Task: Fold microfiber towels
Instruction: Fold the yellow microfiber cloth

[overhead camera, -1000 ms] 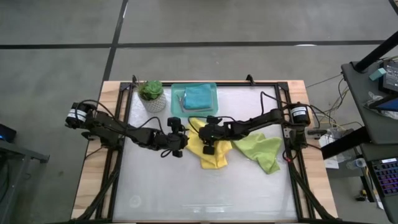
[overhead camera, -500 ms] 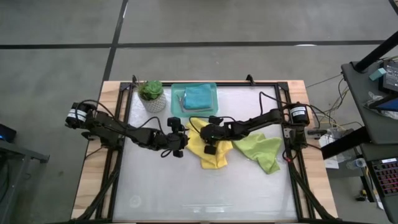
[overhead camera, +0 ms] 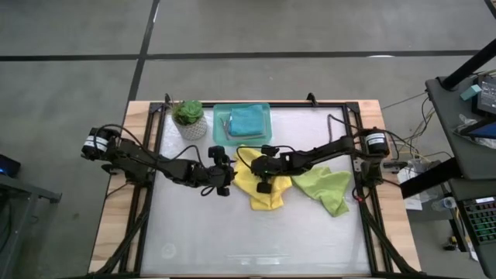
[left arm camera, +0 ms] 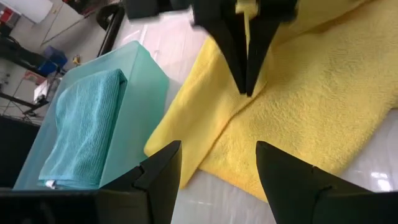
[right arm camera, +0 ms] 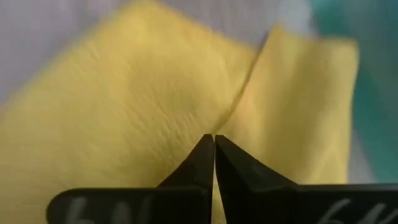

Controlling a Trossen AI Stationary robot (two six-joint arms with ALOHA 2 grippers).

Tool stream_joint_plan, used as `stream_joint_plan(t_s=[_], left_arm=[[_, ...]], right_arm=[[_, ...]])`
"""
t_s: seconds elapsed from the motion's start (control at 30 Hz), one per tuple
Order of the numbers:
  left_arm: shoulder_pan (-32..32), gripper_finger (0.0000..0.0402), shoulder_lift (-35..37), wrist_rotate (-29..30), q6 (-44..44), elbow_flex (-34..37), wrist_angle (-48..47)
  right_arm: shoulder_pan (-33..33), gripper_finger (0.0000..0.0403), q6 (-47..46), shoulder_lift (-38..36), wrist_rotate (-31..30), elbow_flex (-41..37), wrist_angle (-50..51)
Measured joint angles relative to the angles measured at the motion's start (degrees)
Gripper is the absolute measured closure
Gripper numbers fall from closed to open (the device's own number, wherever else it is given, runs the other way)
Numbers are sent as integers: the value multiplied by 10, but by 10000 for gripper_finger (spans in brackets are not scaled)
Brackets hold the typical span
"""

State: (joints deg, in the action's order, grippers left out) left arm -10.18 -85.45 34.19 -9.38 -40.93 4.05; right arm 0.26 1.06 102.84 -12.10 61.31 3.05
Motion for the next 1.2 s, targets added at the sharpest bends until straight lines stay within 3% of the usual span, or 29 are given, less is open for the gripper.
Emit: stream_joint_plan(t_s=[0.27,0.43,0.63,0.9,1.07,1.2], left_arm=[[0,210,0,-41,3,1,25],[0,210,0,-41,2,1,29],[0,210,0,-41,2,1,31],[0,210,0,-42,1,1,41],[0,210,0,-42,1,1,47],[0,210,0,-42,1,1,45]], right_arm=[[19,394,4,-53,1,1,-7],[19,389,0,-59,5,1,70],[20,316,-25,-55,2,1,135],[22,203,-36,-35,0,2,111],[22,184,-46,-7,-31,3,94],[22,202,-48,-4,-60,7,104]])
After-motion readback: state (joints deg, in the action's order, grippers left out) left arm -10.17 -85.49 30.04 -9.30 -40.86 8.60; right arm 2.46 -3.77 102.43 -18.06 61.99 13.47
